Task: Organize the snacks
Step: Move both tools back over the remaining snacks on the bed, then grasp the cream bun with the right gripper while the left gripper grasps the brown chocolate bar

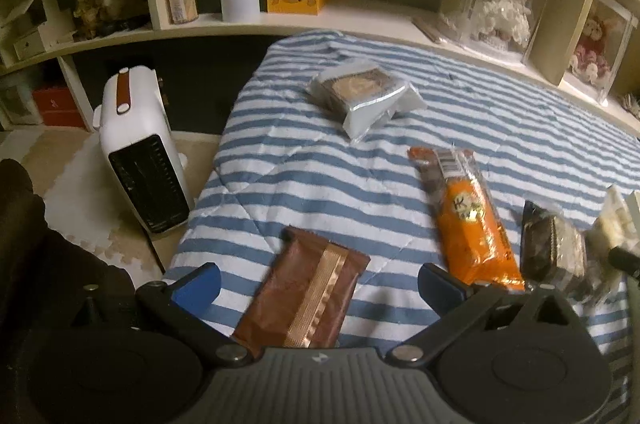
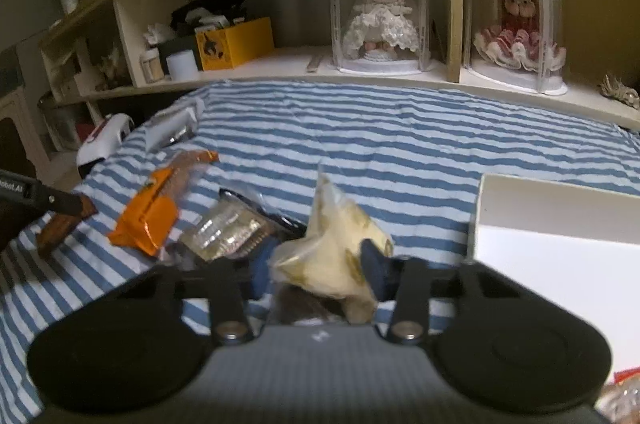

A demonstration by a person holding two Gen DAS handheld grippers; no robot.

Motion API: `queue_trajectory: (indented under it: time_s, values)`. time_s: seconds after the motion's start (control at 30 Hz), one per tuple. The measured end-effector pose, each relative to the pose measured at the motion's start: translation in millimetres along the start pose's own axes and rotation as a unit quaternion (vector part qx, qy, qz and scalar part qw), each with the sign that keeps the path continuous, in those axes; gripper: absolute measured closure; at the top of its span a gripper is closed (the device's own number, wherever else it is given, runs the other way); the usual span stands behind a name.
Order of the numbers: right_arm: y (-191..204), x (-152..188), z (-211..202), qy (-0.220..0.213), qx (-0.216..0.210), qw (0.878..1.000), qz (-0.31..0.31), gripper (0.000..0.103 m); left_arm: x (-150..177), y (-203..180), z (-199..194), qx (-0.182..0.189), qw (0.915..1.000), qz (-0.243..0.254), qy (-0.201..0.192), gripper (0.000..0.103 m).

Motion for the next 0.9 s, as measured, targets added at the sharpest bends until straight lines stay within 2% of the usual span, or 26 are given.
queue_trajectory:
  time_s: [0.07,0.2,0.37,0.6,0.7,0.77,0.83,0.9]
  values:
    - [0,3,-2,0.001,0.012,1.0,-0.009,0.069,3,1,3,0.0,0.9999,0.0,0.011,0.0]
    - [0,4,-16,0.005,0.009,1.0,-0.018,0.077,4,5,6,0.01,0.9996,-0.015,0.021,0.0]
    - [16,6,-43,0.017,0.006,0.997,-0.072,0.087,4,12,7,0.03,0.9985,-0.041,0.021,0.0]
    - [59,35,-78,0.062,-0.044,0.986,-0.148,0.091,7,17,10,0.053,0.9963,-0.065,0.019,0.0]
    - [80,55,-83,0.093,-0.072,0.978,-0.175,0.089,6,16,9,0.06,0.9958,-0.067,0.02,0.0]
    - [93,66,-82,0.115,-0.093,0.971,-0.189,0.078,7,15,10,0.066,0.9953,-0.067,0.024,0.0]
    - [103,74,-80,0.137,-0.119,0.967,-0.18,0.073,9,13,11,0.071,0.9949,-0.066,0.029,0.0]
    - [108,76,-79,0.149,-0.141,0.966,-0.154,0.057,10,9,11,0.074,0.9948,-0.06,0.035,0.0]
Point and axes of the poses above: each gripper's, at about its wrist camera, not at the fingertips, and z roughly the way its jaws point, y to its left, x to its underside, the point moved 5 cm from there along z, roughly the way its jaws point, and after that the axes turned 2 degrees about -x, right-handed, at the moved point
